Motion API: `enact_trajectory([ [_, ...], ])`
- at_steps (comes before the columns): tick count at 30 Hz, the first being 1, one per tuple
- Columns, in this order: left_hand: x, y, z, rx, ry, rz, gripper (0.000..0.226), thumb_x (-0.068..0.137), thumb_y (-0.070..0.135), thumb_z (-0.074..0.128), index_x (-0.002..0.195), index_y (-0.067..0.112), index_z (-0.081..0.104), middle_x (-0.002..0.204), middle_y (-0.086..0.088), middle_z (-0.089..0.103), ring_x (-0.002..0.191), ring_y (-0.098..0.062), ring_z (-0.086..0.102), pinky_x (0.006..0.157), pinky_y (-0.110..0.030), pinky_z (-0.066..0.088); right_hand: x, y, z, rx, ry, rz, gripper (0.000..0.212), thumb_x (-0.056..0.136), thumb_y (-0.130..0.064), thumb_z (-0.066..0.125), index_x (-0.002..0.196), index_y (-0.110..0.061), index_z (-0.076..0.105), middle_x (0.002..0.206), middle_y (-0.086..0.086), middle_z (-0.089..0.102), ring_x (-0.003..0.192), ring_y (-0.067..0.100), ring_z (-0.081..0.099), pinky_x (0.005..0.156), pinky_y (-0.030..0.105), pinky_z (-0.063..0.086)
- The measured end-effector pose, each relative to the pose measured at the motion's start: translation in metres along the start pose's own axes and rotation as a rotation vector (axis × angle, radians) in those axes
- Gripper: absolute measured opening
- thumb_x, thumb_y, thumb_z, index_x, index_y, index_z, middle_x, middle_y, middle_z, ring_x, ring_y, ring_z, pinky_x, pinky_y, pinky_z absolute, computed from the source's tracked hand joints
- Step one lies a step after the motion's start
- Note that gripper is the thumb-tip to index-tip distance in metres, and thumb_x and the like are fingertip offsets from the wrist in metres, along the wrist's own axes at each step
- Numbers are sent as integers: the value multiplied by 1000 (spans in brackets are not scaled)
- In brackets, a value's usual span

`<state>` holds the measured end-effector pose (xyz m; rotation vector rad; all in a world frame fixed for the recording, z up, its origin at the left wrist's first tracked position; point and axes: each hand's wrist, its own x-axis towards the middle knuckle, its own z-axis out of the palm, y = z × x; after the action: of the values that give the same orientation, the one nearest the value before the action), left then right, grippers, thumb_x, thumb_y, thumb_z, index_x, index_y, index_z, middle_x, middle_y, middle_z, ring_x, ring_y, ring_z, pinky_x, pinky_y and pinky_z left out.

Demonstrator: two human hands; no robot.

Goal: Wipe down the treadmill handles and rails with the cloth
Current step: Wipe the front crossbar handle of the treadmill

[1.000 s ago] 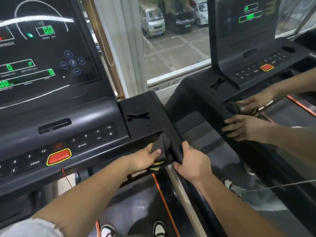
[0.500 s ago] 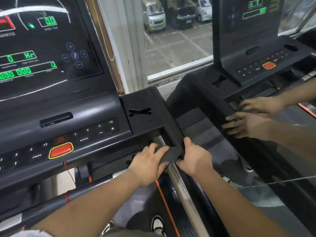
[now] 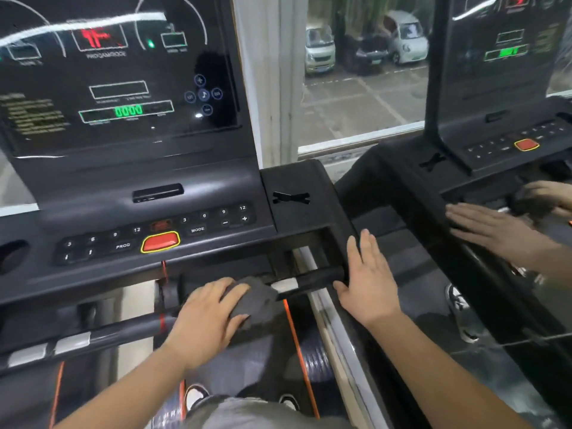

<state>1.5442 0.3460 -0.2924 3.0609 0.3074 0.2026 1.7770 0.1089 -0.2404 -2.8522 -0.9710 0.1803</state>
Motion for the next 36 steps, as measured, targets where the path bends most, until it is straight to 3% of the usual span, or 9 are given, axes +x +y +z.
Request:
enact_trajectory([
  [4,-18,-14,-6,64,-29,-187,51,98,52,45,133,17,58,113,-8,63,93,-32,63,82,-43,53,3,-12,6,-16,-63,-278,76,95,-47,63,159,-20,33,163,-1,37,154,14,25,129,36,4],
  [8,52,52,-11,-9,-99,-746,41,101,51,41,121,19,58,108,-10,67,99,-37,65,86,-45,47,7,-14,18,7,-22,-247,54,92,-51,67,140,-28,62,137,-12,62,132,6,53,128,31,3],
  [13,62,118,10,-85,-17,-212,51,91,46,55,137,24,49,132,-9,57,117,-34,56,103,-51,43,17,-19,21,17,44,-228,32,82,-40,47,87,-26,76,85,-7,66,88,17,68,120,34,26],
  [16,36,88,7,-50,26,-66,58,83,41,66,137,26,49,135,-7,55,120,-31,54,109,-51,43,21,-15,28,37,56,-240,20,78,-36,70,90,-24,79,85,-7,69,86,17,69,117,37,32],
  [22,-40,-9,-2,57,76,-298,49,91,41,55,133,17,58,122,-7,59,110,-34,59,102,-50,44,22,-13,35,35,66,-215,31,74,-39,89,97,-21,80,88,-8,70,87,18,70,117,42,35],
  [27,-7,40,1,7,174,-686,44,96,42,49,130,17,60,111,-4,62,111,-32,58,112,-57,34,23,-10,38,47,95,-247,31,73,-38,90,95,-21,79,86,-9,69,84,16,70,117,43,37],
  [31,24,78,5,-95,58,-436,47,96,47,43,136,24,51,126,0,59,121,-27,54,121,-54,25,22,-11,33,27,85,-269,30,75,-39,88,98,-22,79,88,-10,70,85,16,70,116,44,39],
  [33,12,66,2,-71,29,-285,50,90,42,53,136,24,50,131,-1,56,124,-26,53,122,-53,28,22,-12,31,24,99,-278,30,75,-39,88,98,-22,80,88,-10,70,85,16,70,115,43,38],
  [36,-30,26,-3,-30,102,-317,63,72,23,77,130,16,55,127,-8,58,120,-34,56,118,-58,32,24,-12,30,37,109,-277,29,75,-41,88,96,-23,80,87,-11,70,84,15,69,115,42,38],
])
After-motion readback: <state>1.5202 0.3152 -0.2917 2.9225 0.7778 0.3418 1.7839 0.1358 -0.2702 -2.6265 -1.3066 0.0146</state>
